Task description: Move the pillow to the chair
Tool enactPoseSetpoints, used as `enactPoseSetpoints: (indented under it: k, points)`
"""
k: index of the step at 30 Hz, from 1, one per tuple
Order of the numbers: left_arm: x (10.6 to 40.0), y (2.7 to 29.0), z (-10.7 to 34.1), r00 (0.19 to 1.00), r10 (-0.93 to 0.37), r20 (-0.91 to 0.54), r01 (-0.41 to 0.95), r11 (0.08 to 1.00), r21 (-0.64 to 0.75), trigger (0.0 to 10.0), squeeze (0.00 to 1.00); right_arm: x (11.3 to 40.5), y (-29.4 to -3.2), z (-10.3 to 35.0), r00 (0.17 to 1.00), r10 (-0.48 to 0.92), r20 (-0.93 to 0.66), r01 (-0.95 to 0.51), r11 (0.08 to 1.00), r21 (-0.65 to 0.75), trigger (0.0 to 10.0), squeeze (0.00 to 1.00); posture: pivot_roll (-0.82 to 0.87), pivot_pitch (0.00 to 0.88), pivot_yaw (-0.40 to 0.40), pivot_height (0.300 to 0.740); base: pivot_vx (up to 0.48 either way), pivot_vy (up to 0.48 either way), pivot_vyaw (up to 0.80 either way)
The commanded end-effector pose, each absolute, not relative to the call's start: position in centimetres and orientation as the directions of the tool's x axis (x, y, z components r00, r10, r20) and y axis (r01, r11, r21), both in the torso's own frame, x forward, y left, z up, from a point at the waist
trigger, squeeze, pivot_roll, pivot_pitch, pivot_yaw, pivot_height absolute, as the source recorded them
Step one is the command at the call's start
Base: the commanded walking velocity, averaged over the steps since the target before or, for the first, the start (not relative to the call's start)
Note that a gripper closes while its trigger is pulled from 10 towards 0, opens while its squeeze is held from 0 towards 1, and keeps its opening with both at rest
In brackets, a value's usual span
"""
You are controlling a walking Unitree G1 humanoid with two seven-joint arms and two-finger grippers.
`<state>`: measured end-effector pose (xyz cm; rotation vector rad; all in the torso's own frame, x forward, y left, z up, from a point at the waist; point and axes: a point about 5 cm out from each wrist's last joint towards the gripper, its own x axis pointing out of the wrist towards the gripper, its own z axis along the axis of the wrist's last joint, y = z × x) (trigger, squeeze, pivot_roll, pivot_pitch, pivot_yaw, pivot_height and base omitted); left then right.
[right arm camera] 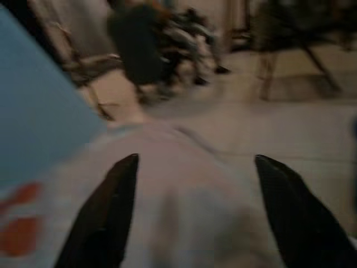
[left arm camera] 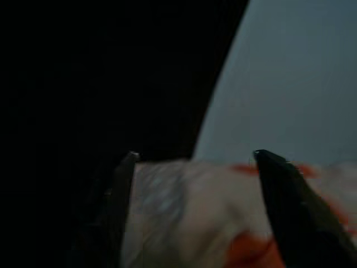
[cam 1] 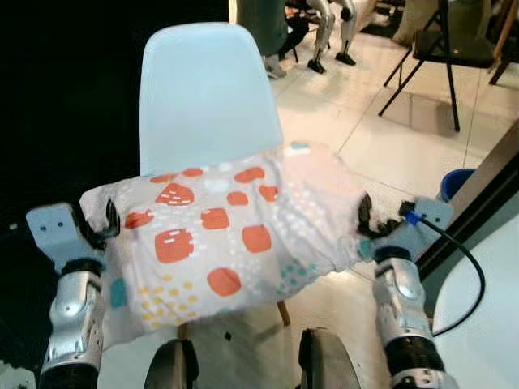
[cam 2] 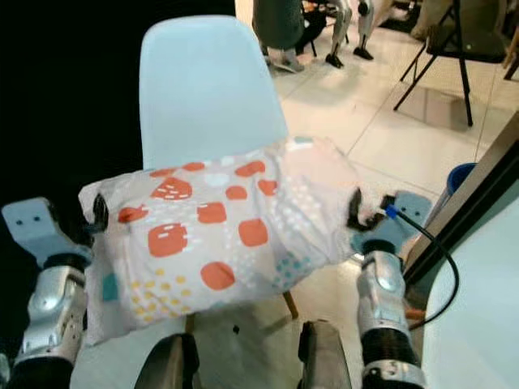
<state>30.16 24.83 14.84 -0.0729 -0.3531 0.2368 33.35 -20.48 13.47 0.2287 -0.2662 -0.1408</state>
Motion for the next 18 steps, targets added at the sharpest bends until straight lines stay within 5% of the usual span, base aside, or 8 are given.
enactPoseSetpoints:
  k: [1,6,7,8,9,10,11,18]
  points:
    - [30.6,24.2,15.3,0.922,0.190,0.338,-0.163,0.981,-0.107,0.0,0.00,33.6,-19.2,13.6,0.962,-0.113,0.247,0.050,0.968,0.245,0.0,0.00,0.04,0.137,-0.007,0.591,0.000,0.000,0.00]
    - [31.9,23.0,16.8,0.921,0.127,0.369,-0.110,0.992,-0.066,0.0,0.00,34.3,-17.0,14.9,0.955,-0.028,0.294,-0.032,0.980,0.197,0.0,0.00,0.04,0.135,-0.004,0.591,0.000,0.000,0.00]
    - [32.1,22.7,17.2,0.919,0.117,0.377,-0.102,0.993,-0.059,0.0,0.00,34.5,-16.4,15.1,0.955,-0.013,0.296,-0.035,0.987,0.157,1.0,0.00,0.04,0.130,-0.001,0.591,0.000,0.000,0.00]
    - [32.6,22.3,17.4,0.921,0.115,0.373,-0.104,0.993,-0.051,3.5,0.00,34.8,-15.8,15.4,0.956,0.008,0.294,-0.053,0.988,0.144,8.3,0.00,0.04,0.129,0.000,0.591,0.000,0.000,0.00]
    - [32.9,22.0,17.7,0.921,0.117,0.371,-0.109,0.993,-0.041,10.0,0.00,34.9,-15.4,15.6,0.953,0.022,0.302,-0.063,0.990,0.127,10.0,0.00,0.04,0.126,0.000,0.591,0.000,0.000,0.00]
    - [33.2,21.4,18.2,0.918,0.110,0.381,-0.092,0.994,-0.065,10.0,0.00,35.0,-15.2,16.1,0.948,0.026,0.318,-0.078,0.986,0.151,10.0,0.06,0.04,0.122,0.000,0.591,0.000,0.000,0.00]
    - [33.5,20.6,18.8,0.913,0.092,0.397,-0.059,0.994,-0.096,10.0,1.00,34.9,-15.0,16.6,0.937,0.037,0.348,-0.103,0.979,0.174,10.0,1.00,0.04,0.119,-0.001,0.591,0.000,0.000,0.00]
    - [34.2,17.5,20.6,0.890,0.010,0.456,0.034,0.995,-0.090,10.0,1.00,34.9,-14.6,17.2,0.929,0.044,0.366,-0.114,0.979,0.171,10.0,1.00,0.05,0.103,-0.002,0.591,0.000,0.000,0.00]
